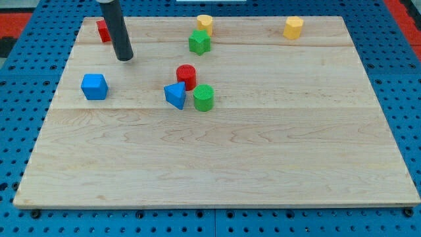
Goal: Push the red circle to the bottom right
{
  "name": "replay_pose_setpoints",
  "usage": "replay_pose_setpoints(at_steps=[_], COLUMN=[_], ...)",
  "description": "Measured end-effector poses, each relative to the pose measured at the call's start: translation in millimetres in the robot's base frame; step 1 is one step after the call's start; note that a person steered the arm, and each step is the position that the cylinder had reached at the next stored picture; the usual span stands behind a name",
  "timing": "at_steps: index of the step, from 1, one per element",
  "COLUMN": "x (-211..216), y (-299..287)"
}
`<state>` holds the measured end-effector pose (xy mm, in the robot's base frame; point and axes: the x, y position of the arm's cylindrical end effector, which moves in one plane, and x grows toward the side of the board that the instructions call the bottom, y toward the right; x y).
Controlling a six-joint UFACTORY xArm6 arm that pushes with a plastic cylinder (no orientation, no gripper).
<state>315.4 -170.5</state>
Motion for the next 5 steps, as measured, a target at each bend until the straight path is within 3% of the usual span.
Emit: replay_pose_setpoints(at_steps=[2, 4, 5], x=[7, -6, -30], y=[-11, -20, 5])
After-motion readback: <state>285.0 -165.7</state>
